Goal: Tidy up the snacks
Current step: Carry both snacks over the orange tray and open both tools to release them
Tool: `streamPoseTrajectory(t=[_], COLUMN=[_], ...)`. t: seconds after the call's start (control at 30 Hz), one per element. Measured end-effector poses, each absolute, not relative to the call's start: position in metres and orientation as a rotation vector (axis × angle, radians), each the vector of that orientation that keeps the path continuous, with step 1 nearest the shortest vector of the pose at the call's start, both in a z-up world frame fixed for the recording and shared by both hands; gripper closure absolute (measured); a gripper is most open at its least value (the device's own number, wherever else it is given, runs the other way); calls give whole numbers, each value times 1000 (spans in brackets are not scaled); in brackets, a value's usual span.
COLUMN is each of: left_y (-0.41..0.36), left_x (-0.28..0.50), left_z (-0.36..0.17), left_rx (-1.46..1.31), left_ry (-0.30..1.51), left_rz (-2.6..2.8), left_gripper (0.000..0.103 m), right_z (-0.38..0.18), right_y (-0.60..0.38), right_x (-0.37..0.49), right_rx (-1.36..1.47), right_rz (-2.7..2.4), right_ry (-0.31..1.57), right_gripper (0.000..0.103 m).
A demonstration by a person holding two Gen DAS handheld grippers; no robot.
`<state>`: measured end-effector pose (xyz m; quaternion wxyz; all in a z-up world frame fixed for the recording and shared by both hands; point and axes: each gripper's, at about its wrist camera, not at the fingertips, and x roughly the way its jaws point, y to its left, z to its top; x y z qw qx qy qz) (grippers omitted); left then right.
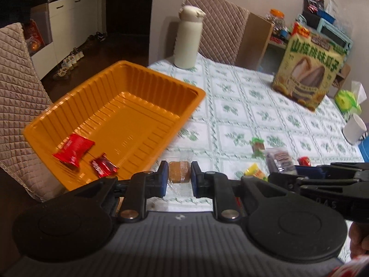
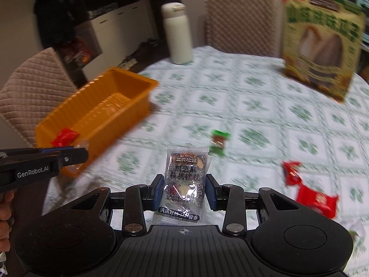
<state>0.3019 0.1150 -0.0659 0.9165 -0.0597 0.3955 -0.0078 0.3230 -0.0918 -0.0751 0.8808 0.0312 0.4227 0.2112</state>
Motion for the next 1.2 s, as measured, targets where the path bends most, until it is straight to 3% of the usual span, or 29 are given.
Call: streamPoseTrajectory(t=[0.57, 1.2], left_y=[177, 222], left_x=[340, 391], left_z=[-48, -82], left_rx=[-166, -200], left_ry=[765, 829], left_rz=[152, 253], left_gripper=[85, 85], right_z=[-46, -82], right_y=[13, 84], right_x=[389, 460], right_rx=[-5, -135], right_rz=[758, 829], right_ry=[783, 743], right_gripper=[65, 65])
